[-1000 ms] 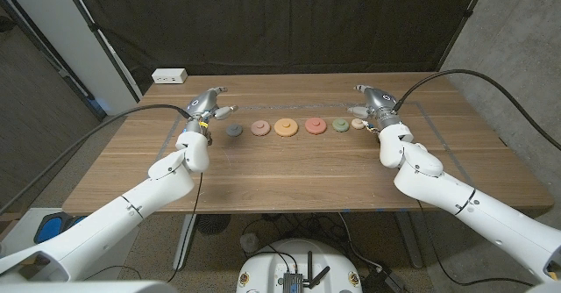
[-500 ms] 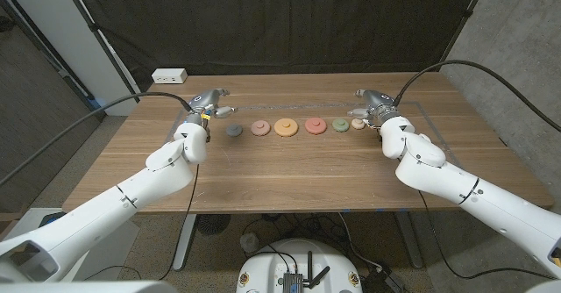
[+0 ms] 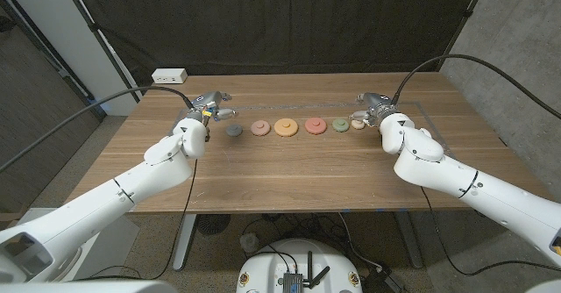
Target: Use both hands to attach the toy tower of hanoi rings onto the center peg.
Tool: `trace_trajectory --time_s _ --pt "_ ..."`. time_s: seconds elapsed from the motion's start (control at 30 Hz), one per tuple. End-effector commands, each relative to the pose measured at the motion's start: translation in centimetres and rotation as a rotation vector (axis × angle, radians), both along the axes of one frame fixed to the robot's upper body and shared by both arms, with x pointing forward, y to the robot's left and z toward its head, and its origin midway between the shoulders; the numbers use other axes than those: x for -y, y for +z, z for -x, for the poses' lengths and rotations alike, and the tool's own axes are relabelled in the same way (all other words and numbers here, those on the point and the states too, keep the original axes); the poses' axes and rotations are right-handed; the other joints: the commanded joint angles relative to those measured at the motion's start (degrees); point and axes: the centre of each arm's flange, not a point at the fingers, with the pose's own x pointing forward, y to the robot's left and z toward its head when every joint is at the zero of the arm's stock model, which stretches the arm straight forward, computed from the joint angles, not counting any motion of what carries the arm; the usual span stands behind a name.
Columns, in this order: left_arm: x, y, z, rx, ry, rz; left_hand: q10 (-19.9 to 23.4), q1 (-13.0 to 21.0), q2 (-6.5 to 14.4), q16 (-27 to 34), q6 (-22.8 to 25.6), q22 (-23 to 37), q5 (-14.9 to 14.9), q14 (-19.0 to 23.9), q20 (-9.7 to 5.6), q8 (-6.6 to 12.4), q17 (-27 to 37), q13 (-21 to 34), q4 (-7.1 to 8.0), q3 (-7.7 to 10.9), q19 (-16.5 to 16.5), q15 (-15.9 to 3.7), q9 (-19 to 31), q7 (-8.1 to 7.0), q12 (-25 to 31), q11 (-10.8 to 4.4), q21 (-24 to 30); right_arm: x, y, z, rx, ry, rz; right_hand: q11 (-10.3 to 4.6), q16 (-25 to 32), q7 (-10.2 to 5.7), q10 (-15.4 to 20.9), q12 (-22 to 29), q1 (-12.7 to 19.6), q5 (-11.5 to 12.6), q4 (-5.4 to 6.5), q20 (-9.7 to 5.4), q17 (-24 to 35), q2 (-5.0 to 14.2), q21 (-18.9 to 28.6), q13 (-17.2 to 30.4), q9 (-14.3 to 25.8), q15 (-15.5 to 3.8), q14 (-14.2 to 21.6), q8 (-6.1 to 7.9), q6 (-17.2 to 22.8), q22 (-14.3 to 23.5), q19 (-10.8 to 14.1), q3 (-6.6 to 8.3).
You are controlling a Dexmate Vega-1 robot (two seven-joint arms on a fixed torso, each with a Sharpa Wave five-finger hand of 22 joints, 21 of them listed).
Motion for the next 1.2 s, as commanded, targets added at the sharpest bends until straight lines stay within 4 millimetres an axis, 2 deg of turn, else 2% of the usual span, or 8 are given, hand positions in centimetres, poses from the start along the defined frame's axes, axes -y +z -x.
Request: trace_trajectory --time_s 0.03,0.3,1.2 --pt "-0.1 -0.1 0.1 -0.019 0.000 -0.005 0.70 0.47 0.05 0.75 0.79 0.07 0.55 0.43 -2.49 0.35 -0.01 0.31 0.26 -0.46 0.21 -5.11 0.28 -0.19 0.34 -0.20 0.49 -0.1 -0.1 -0.2 -0.044 -0.011 0.027 0.14 -0.26 0.11 -0.21 0.21 -0.21 0.49 -0.02 -4.29 -0.45 0.38 0.46 0.49 0.22 -6.09 -0.36 0.09 -0.23 -0.38 -0.50 -0.43" --pt "0.0 -0.1 0.3 -0.015 0.000 -0.003 0.97 0.68 0.27 1.37 1.18 -0.13 0.58 0.39 -2.77 0.30 -0.49 0.58 0.38 -1.09 0.16 -5.13 0.31 -0.39 0.22 -0.32 1.13 -0.4 -0.1 -1.0 -0.073 -0.003 0.034 -0.48 0.05 -0.15 -0.88 0.05 -0.03 0.58 -0.14 -4.28 -0.79 0.34 1.22 0.96 0.30 -6.09 -0.25 -0.44 -1.77 -0.71 -0.90 -0.91" --pt "0.2 -0.5 0.6 -0.015 -0.010 0.004 2.29 1.23 0.98 2.86 2.33 -0.62 0.77 0.46 -2.99 0.32 -1.15 1.13 0.47 -2.10 -0.16 -5.20 0.38 -0.65 0.23 -0.74 2.44 -1.1 1.3 -3.7 -0.139 -0.021 0.087 -0.17 -1.00 0.12 -1.88 -0.13 0.12 0.60 -0.08 -4.27 -3.53 0.43 2.18 1.66 0.59 -6.05 -2.24 -0.36 -2.49 -2.26 -2.37 -2.03"
